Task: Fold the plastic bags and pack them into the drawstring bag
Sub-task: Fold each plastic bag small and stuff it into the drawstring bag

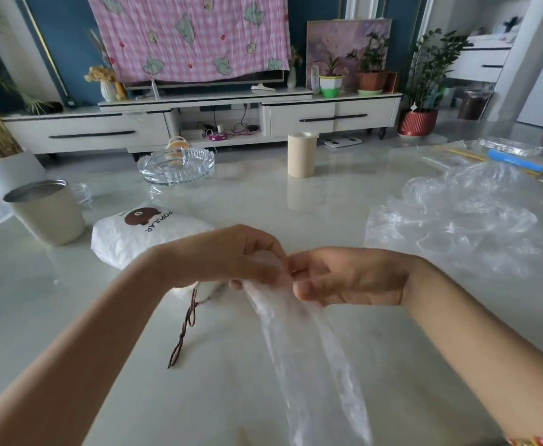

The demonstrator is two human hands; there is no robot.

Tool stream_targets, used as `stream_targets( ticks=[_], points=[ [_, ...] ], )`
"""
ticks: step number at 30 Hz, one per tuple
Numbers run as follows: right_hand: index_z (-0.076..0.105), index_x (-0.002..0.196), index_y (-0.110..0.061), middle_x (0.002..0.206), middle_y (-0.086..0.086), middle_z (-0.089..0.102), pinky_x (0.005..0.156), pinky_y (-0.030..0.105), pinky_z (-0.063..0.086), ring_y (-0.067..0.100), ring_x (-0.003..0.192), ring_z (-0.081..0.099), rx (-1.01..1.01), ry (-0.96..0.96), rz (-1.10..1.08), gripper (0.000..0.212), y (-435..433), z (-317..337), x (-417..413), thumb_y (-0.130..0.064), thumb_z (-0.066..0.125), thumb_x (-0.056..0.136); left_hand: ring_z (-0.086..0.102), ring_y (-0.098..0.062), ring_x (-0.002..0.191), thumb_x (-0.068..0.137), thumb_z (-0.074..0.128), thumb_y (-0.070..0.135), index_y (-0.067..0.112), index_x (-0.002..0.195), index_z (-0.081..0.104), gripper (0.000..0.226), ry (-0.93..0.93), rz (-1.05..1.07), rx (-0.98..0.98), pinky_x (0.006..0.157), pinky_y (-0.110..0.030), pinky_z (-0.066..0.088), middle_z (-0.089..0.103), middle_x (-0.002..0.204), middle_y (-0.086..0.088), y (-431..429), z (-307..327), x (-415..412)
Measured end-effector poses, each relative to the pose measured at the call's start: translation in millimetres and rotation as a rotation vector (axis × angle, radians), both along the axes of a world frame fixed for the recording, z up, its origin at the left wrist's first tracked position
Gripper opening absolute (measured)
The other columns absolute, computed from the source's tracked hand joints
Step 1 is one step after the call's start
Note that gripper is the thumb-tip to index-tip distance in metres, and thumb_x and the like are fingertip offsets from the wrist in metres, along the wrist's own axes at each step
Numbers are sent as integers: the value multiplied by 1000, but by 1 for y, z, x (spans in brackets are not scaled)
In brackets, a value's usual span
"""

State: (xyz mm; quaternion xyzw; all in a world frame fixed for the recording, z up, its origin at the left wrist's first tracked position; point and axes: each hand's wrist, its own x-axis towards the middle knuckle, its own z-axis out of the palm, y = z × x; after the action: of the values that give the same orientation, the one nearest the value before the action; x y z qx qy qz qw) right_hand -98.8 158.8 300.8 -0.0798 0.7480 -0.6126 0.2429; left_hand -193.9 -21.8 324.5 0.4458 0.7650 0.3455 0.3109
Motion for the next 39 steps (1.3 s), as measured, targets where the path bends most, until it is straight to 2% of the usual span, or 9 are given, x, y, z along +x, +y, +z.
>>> stream_targets(
  ticks=[3, 5, 10, 19, 22, 25, 29, 33, 39],
  points=[
    [62, 99, -4, 90, 8, 60, 72, 24, 48, 13, 77, 59, -6, 21, -140, 18, 9, -15, -19, -10, 66, 82, 55, -10, 71, 78, 73, 28, 28, 84, 67, 9, 44, 228, 152, 61, -23, 46, 64, 80, -2, 29, -21, -9],
    [63, 87, -6, 85, 13, 58, 72, 29, 47, 17, 74, 57, -38, 78, -316, 9, 16, -25, -23, -3, 67, 80, 59, -12, 71, 84, 66, 30, 19, 101, 61, 22, -182, 463, 379, 63, -24, 51, 63, 88, -5, 43, -35, -5],
    [64, 96, -1, 86, 8, 66, 74, 20, 53, 16, 79, 64, -150, 173, -564, 11, 14, -39, -29, -1, 61, 86, 59, -27, 80, 91, 56, 24, -6, 103, 59, 33, -493, 527, 423, 69, -34, 51, 65, 89, -20, 46, -71, 5],
    [62, 81, -8, 77, 7, 58, 65, 21, 49, 16, 68, 56, -291, 102, -752, 26, 10, -42, -34, 14, 48, 84, 59, -19, 63, 89, 61, 20, -10, 93, 58, 30, -346, 727, 508, 66, -35, 55, 62, 74, -12, 42, -83, 0],
    [63, 97, -2, 89, 11, 61, 72, 24, 50, 19, 78, 59, -314, 84, -660, 25, 5, -41, -32, 12, 47, 86, 61, -24, 74, 88, 61, 21, -5, 97, 63, 27, -359, 706, 515, 79, -44, 52, 67, 86, -19, 38, -81, 1],
    [60, 113, 2, 100, 13, 66, 82, 30, 54, 25, 92, 64, -346, 76, -565, 27, 4, -41, -30, 1, 56, 86, 58, -25, 73, 89, 60, 18, 0, 94, 67, 20, -255, 673, 521, 72, -39, 48, 66, 84, -21, 38, -77, 1],
    [63, 89, 0, 88, 16, 63, 78, 30, 53, 26, 83, 61, -247, 174, -699, 13, 1, -43, -31, 9, 54, 85, 60, -24, 72, 88, 61, 18, 4, 87, 68, 15, -228, 634, 529, 69, -32, 50, 67, 79, -17, 39, -76, 5],
    [61, 59, -16, 68, 5, 62, 65, 24, 48, 15, 66, 58, -179, 262, -726, 35, 3, -42, -32, 9, 57, 84, 58, -20, 72, 89, 53, 33, 9, 87, 63, 25, -549, 701, 613, 67, -27, 48, 62, 82, -12, 40, -73, 6],
    [66, 59, -15, 70, -9, 68, 71, 10, 46, -2, 73, 62, -27, 525, -753, 45, -4, -39, -28, 21, 48, 78, 63, -19, 73, 80, 55, 32, 8, 95, 67, 31, -862, 476, 433, 69, -27, 50, 68, 87, -10, 37, -62, 19]
  ],
)
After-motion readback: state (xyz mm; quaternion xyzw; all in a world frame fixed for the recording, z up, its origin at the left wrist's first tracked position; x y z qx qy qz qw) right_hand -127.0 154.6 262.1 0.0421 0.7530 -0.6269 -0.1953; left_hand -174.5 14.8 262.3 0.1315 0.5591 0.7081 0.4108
